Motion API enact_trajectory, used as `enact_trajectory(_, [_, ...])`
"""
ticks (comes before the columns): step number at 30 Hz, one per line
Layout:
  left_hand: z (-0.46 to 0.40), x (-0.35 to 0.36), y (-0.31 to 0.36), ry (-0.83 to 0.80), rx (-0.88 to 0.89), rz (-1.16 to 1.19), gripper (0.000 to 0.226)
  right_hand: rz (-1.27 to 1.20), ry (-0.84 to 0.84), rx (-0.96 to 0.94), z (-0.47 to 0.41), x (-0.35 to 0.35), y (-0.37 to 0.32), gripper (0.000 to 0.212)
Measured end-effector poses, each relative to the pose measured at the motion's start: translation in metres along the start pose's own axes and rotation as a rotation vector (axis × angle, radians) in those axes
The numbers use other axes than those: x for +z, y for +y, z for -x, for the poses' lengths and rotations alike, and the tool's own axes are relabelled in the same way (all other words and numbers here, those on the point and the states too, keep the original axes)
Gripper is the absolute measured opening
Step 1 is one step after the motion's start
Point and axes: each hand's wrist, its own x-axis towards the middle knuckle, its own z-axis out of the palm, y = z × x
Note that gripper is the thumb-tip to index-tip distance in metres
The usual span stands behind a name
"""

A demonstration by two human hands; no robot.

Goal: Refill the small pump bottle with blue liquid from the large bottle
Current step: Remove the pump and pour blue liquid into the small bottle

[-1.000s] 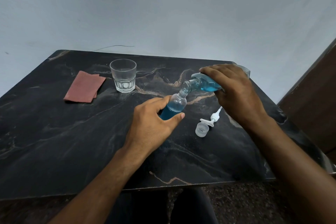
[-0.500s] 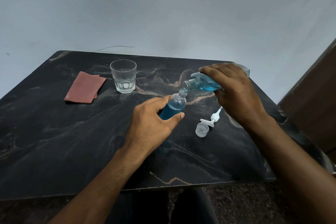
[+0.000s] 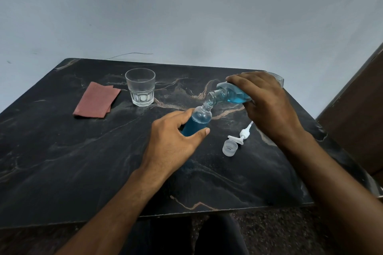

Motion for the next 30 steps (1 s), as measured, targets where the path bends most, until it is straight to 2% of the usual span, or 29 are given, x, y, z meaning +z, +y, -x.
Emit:
enact_trajectory(18, [0.002,0.0,-0.003,-0.006,-0.03,-0.016,0.051,-0.011,0.017,-0.009,0.004,0.008,-0.002,0.048])
enact_trajectory(26, [0.002,0.0,-0.006,0.012,-0.024,-0.004,0.049,-0.102,0.013,0.044,0.007,0.014,-0.004,0.05])
enact_trajectory(30, [0.002,0.0,-0.006,0.027,-0.02,0.023,0.055,-0.167,0.044,0.082,0.01,0.02,-0.008,0.049])
